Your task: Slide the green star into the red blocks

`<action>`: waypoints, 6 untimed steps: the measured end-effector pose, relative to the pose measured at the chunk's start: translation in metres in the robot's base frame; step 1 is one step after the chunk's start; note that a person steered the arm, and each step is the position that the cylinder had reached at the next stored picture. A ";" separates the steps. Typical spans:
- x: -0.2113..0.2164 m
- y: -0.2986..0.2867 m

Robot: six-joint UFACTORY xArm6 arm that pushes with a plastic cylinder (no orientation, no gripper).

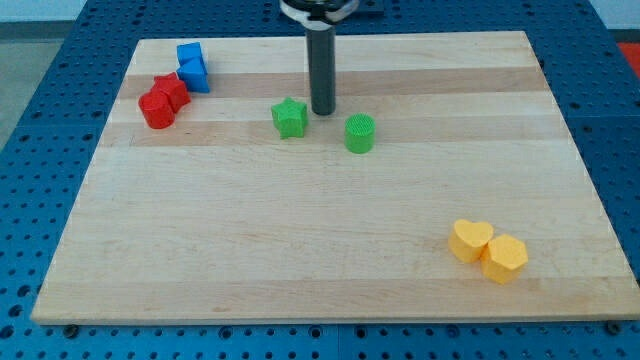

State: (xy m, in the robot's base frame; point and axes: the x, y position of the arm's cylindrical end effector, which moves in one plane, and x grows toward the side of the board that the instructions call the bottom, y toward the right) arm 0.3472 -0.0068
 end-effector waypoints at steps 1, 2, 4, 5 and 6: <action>0.003 -0.024; 0.023 -0.033; 0.035 -0.122; 0.055 -0.092; 0.091 -0.048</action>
